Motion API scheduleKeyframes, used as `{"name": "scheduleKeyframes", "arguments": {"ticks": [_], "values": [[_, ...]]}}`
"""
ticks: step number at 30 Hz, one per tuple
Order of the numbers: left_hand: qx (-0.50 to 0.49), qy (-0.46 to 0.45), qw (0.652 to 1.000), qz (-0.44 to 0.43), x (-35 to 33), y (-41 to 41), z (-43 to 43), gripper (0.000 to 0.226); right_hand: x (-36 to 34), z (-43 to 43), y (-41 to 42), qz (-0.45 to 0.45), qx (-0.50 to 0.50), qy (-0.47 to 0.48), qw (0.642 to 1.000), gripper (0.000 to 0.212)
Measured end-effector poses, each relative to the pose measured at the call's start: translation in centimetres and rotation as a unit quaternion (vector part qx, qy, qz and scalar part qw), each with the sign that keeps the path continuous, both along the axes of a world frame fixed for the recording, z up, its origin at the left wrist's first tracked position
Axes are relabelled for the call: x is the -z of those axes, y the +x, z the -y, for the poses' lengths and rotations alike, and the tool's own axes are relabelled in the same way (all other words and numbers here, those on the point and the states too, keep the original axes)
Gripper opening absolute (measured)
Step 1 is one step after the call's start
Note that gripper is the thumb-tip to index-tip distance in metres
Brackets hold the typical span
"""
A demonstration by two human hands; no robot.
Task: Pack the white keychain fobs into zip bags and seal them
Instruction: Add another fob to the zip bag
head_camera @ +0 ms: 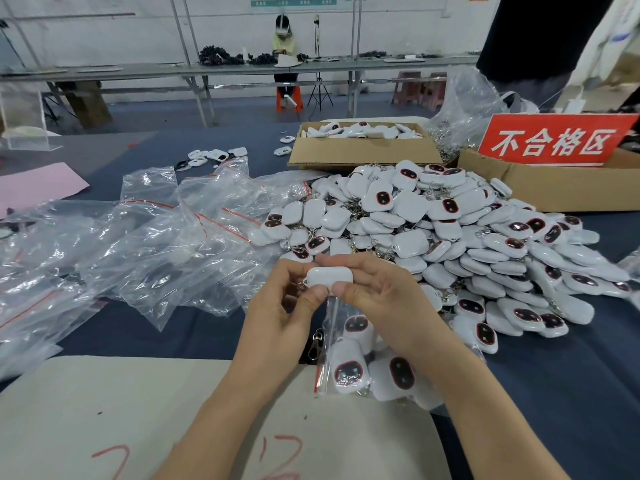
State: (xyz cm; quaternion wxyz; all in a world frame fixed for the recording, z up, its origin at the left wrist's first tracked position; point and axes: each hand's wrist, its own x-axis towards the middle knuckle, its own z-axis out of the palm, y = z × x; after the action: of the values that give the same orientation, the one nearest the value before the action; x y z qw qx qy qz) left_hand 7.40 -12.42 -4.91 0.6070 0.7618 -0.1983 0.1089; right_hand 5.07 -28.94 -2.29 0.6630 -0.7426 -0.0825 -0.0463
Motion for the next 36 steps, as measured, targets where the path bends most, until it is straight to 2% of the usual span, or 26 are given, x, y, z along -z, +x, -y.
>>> {"name": "scheduleKeyframes", "arguments": {"ticks": [9,13,18,22,28,31,34,36], "values": [[0.039,-0.068,0.996,-0.031,-0.2,-0.3,-0.4,0.004,-0.2,-0.2,-0.1,0.013,-0.004,-0.045,0.999,0.038],[0.072,-0.155,0.978,-0.121,-0.4,0.3,-0.8,0.011,-0.6,-0.6,-0.1,0.017,-0.046,-0.053,0.997,0.042],[0.119,-0.230,0.940,-0.222,-0.7,0.8,-0.6,0.019,-0.3,-1.3,0.0,0.032,-0.052,0.001,0.998,0.046],[0.128,-0.212,0.937,-0.245,-0.8,0.8,-0.5,0.024,0.3,-1.8,0.3,0.064,-0.010,0.015,0.998,0.041],[0.116,-0.171,0.951,-0.230,-0.6,0.6,-0.4,0.045,1.0,-2.7,0.5,0.073,0.013,0.025,0.997,0.034],[0.101,-0.143,0.962,-0.211,-0.6,0.5,-0.4,0.045,0.6,-2.7,0.3,0.065,0.021,0.013,0.998,0.025],[0.111,-0.119,0.971,-0.176,-0.7,0.1,-0.1,0.042,0.3,-2.0,0.2,0.068,0.095,-0.043,0.992,0.011],[0.122,-0.112,0.976,-0.145,-0.6,-0.2,0.1,0.045,0.3,-1.6,0.2,0.069,0.139,-0.030,0.987,0.004]]}}
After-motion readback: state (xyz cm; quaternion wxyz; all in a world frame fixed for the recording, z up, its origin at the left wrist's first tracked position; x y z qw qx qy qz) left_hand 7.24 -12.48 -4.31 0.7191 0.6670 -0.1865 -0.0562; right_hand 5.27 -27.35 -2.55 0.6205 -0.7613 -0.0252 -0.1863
